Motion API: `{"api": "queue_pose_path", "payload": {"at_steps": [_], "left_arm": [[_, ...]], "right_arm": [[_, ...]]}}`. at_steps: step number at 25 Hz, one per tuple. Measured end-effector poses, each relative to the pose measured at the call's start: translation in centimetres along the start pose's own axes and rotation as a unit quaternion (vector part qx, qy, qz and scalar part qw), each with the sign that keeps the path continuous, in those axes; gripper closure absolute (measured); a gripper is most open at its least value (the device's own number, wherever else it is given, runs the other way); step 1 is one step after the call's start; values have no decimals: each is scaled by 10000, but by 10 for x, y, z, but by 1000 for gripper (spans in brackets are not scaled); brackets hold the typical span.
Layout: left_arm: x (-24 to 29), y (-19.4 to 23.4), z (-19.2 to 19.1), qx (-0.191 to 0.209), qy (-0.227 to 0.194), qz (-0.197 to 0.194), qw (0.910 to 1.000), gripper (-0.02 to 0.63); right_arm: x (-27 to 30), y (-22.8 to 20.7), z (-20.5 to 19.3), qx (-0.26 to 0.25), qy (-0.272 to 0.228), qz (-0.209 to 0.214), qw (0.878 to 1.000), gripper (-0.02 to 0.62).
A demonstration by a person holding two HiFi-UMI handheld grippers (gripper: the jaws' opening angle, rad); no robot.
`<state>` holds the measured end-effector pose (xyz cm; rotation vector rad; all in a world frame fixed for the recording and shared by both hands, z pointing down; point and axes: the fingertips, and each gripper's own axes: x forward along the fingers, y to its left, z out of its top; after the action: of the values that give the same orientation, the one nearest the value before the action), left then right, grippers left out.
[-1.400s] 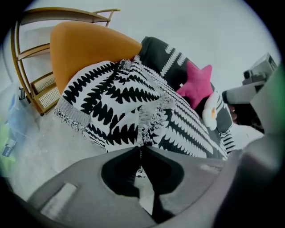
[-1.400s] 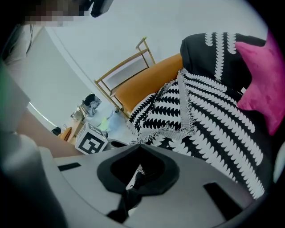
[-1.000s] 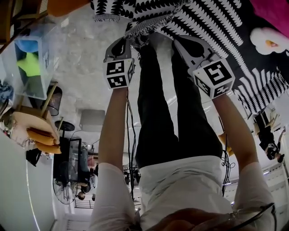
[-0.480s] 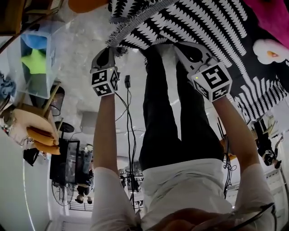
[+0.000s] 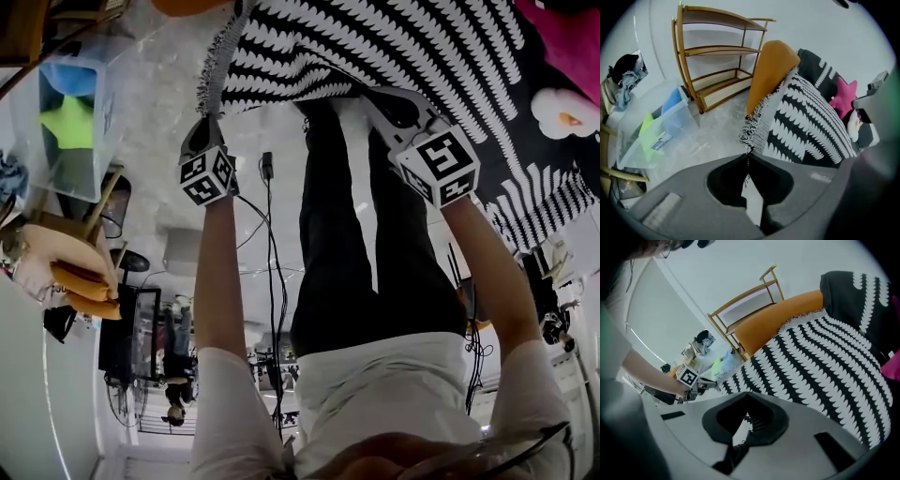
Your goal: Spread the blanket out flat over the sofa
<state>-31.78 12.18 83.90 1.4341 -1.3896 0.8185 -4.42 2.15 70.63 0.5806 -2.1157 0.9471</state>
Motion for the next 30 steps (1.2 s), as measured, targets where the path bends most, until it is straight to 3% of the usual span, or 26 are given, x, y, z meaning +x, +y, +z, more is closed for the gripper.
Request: {"api": "queue_pose_path", "payload": {"at_steps": [6,12,19,22,30], "left_arm": [[8,18,-16,-125,51,308,9994,584],[32,27,-18,-125,89,866,9961,584],[60,45,-12,-309,206,1088,9934,581],[63,56,-7,-539,169,1274,9902,478],[56,27,7,-526,-39,1073,9928,476]], "right_arm": [[12,0,-11,-1,150,51,9999,591],[14,-6,-44,94,232,73,9997,592],[24,-9,-57,166,276,83,9994,592],[30,-13,-56,206,300,57,9993,592],[18,-14,-51,184,156,55,9997,592]]}}
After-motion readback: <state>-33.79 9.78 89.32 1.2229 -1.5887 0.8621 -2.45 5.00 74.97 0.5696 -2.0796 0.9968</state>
